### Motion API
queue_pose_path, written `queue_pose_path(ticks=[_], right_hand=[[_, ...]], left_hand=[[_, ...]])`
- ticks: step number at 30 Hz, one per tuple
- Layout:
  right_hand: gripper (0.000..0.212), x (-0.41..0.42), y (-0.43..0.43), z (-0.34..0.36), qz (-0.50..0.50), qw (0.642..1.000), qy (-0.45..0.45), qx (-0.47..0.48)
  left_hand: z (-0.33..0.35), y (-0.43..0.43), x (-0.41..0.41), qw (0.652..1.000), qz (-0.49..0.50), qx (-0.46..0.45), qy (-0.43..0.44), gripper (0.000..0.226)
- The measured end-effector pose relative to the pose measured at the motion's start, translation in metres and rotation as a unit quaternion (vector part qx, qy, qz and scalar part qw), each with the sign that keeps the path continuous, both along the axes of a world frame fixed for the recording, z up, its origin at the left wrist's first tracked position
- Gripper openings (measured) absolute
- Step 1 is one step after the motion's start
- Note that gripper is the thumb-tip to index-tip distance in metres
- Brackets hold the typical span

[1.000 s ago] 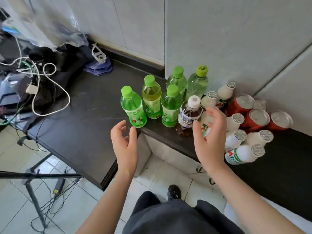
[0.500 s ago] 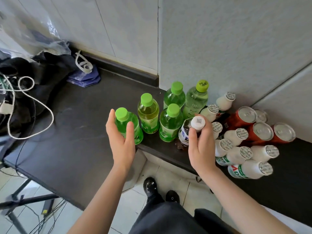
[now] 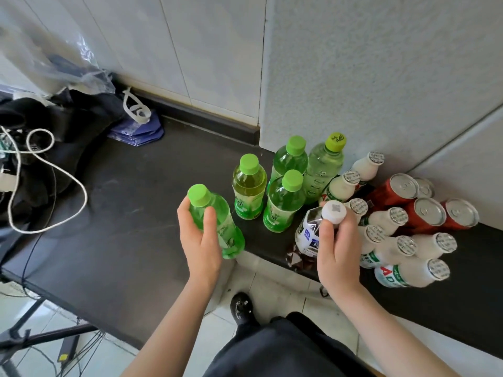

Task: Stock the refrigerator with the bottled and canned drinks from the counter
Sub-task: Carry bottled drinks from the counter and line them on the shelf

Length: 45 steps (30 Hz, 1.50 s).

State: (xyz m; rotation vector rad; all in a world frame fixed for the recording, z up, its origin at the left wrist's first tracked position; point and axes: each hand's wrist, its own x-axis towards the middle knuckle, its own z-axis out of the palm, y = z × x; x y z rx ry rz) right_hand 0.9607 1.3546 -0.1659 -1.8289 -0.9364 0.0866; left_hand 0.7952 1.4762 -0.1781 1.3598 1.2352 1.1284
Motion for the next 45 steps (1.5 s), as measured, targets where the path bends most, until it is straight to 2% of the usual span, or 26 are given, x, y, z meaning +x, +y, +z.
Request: queue_pose_path(ticks=[3, 6, 9, 13, 17, 20, 24, 30, 34, 36, 39, 40, 43, 45], right_hand=[[0.032, -0.013, -0.009, 0.004, 0.030, 0.999, 0.022, 0.008], [0.022, -0.024, -0.012, 0.008, 0.086, 0.995, 0.041, 0.009], [0.029, -0.034, -0.011, 0.010, 0.144, 0.988, 0.054, -0.010], [0.029, -0.051, -0.011, 0.011, 0.217, 0.974, 0.068, -0.017], [0.033, -0.069, -0.014, 0.011, 0.310, 0.947, 0.084, -0.029], [0.022, -0.090, -0.020, 0.011, 0.396, 0.911, 0.107, -0.054], [0.023, -0.128, -0.037, 0.001, 0.495, 0.857, 0.109, -0.090], [0.030, -0.200, -0.089, -0.024, 0.636, 0.743, 0.129, -0.163], [0.030, -0.244, -0.137, -0.025, 0.705, 0.673, 0.120, -0.189], [0.034, -0.265, -0.162, -0.021, 0.737, 0.636, 0.115, -0.199], [0.031, -0.298, -0.198, -0.016, 0.769, 0.599, 0.097, -0.198], [0.031, -0.310, -0.210, -0.015, 0.778, 0.587, 0.089, -0.204], [0.036, -0.353, -0.248, -0.012, 0.798, 0.558, 0.063, -0.217], [0.035, -0.384, -0.277, -0.010, 0.807, 0.550, 0.044, -0.210]], left_hand=[[-0.001, -0.013, -0.010, 0.999, 0.031, -0.028, -0.009, 0.041], [0.002, -0.029, -0.021, 0.998, 0.053, -0.039, -0.015, 0.032], [0.010, -0.048, -0.036, 0.995, 0.079, -0.056, -0.031, 0.024], [0.019, -0.078, -0.062, 0.989, 0.129, -0.056, -0.054, 0.027], [0.017, -0.117, -0.091, 0.972, 0.209, -0.075, -0.077, 0.028], [0.012, -0.159, -0.114, 0.952, 0.287, -0.080, -0.073, 0.036], [0.000, -0.231, -0.141, 0.904, 0.408, -0.105, -0.073, 0.019], [-0.022, -0.365, -0.167, 0.800, 0.578, -0.148, -0.062, 0.038], [-0.030, -0.442, -0.176, 0.723, 0.664, -0.183, -0.054, 0.033], [-0.032, -0.474, -0.181, 0.694, 0.694, -0.178, -0.071, 0.039], [-0.033, -0.514, -0.196, 0.661, 0.725, -0.165, -0.101, 0.048], [-0.033, -0.526, -0.203, 0.651, 0.732, -0.166, -0.112, 0.043], [-0.033, -0.566, -0.231, 0.621, 0.755, -0.161, -0.136, 0.009], [-0.030, -0.597, -0.255, 0.611, 0.764, -0.144, -0.148, 0.012]])
